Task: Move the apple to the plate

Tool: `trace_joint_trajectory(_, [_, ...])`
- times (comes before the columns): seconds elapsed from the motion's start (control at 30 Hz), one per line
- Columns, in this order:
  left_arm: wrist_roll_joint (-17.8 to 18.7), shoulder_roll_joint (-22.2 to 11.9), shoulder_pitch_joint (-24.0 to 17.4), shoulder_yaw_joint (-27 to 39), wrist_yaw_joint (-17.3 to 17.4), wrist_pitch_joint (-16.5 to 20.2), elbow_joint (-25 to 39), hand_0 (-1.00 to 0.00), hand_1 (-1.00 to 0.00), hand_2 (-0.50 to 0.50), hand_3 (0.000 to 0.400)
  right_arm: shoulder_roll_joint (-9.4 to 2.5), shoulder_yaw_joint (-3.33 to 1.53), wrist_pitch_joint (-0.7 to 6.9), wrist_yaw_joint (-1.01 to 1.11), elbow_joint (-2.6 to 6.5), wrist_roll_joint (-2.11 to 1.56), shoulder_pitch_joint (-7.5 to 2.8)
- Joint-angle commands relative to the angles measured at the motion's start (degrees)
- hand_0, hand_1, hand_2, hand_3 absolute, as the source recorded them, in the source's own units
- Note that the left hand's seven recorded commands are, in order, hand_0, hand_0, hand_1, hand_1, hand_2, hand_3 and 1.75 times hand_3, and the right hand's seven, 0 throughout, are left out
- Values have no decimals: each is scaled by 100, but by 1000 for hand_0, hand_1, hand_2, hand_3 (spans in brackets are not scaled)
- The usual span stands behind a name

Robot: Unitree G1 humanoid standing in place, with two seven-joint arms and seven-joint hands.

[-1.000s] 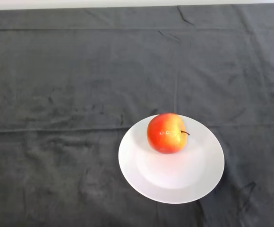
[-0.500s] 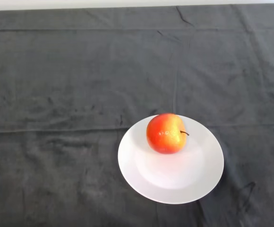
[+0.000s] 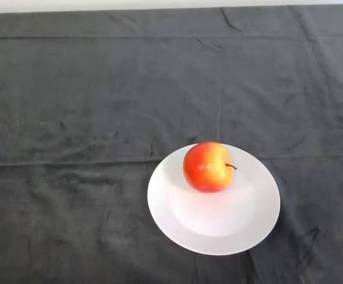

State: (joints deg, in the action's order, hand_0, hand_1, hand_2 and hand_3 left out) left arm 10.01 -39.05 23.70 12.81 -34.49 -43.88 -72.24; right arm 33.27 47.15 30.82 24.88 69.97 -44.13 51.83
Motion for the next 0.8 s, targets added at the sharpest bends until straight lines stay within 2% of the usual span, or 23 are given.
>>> trace_joint_trajectory(0.03, [-41, -11, 84, 169, 37, 37, 256, 0, 0, 0, 0, 115, 35, -40, 17, 71, -39, -180])
trace_joint_trajectory(0.8, [-287, 30, 111, 248, 165, 50, 284, 0, 0, 0, 0, 111, 35, -39, 13, 63, -41, -183])
